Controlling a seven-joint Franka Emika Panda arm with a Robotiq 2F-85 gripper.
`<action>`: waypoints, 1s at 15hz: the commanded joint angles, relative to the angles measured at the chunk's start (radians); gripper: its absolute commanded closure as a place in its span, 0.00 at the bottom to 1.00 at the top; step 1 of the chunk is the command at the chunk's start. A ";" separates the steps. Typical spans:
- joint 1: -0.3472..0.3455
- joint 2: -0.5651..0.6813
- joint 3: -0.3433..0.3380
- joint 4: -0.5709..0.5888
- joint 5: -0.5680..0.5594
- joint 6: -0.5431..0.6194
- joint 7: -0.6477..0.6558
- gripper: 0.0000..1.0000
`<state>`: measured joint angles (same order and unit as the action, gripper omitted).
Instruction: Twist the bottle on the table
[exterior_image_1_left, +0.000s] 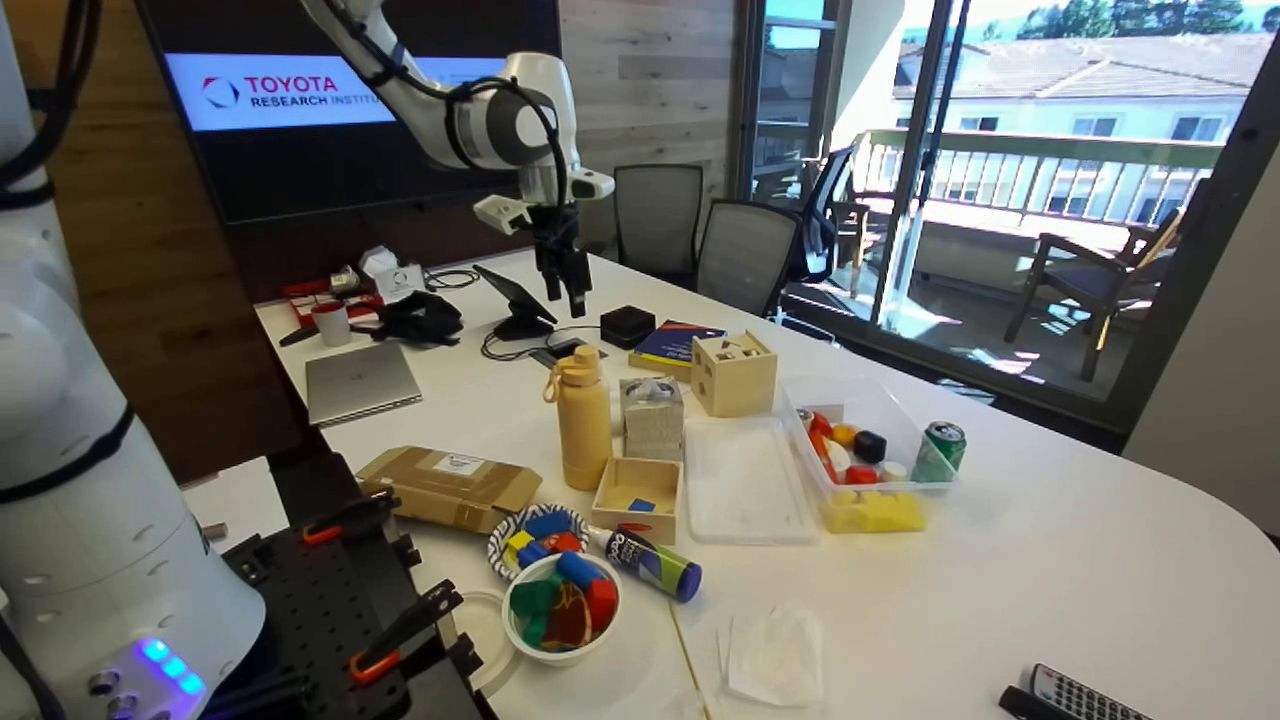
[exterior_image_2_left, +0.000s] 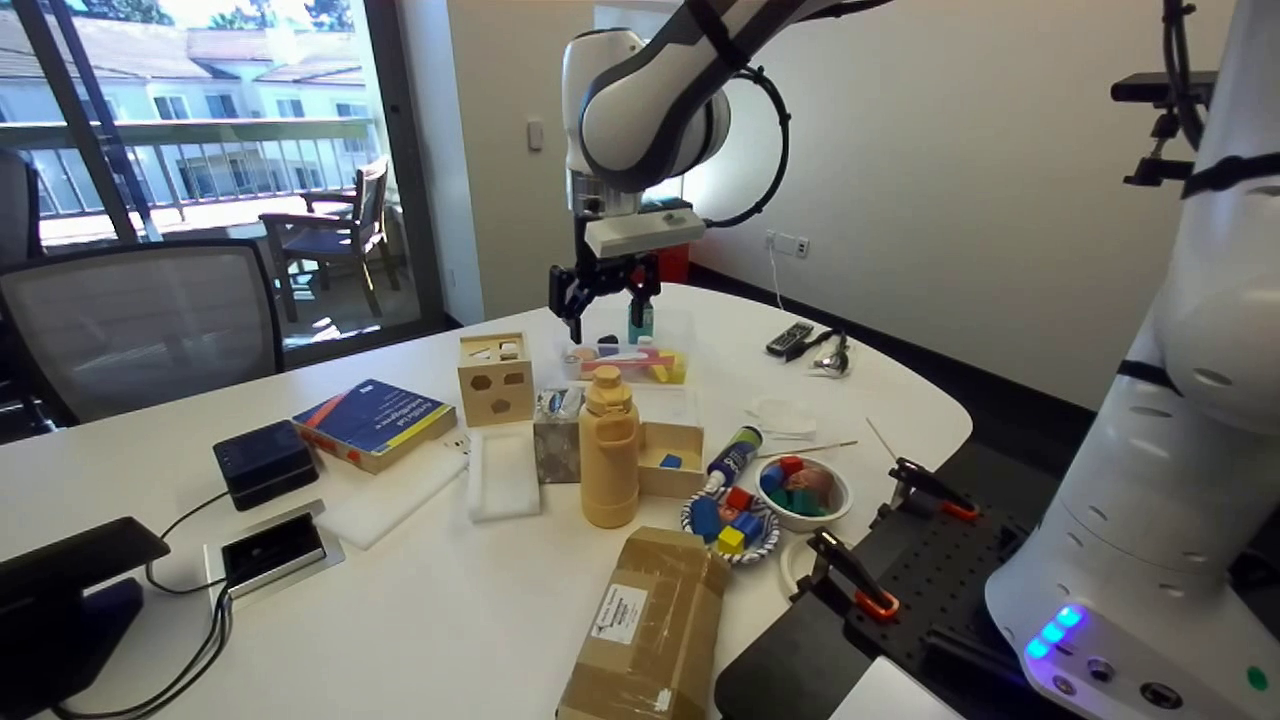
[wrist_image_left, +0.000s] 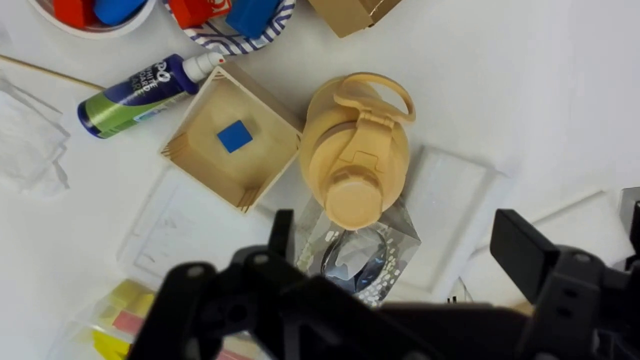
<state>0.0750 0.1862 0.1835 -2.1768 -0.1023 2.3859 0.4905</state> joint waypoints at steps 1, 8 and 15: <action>0.048 0.070 -0.062 0.047 0.025 0.021 0.051 0.00; 0.091 0.144 -0.115 0.055 0.076 0.075 0.069 0.00; 0.098 0.175 -0.132 0.060 0.116 0.106 0.058 0.32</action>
<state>0.1549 0.3545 0.0742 -2.1314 -0.0110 2.4750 0.5406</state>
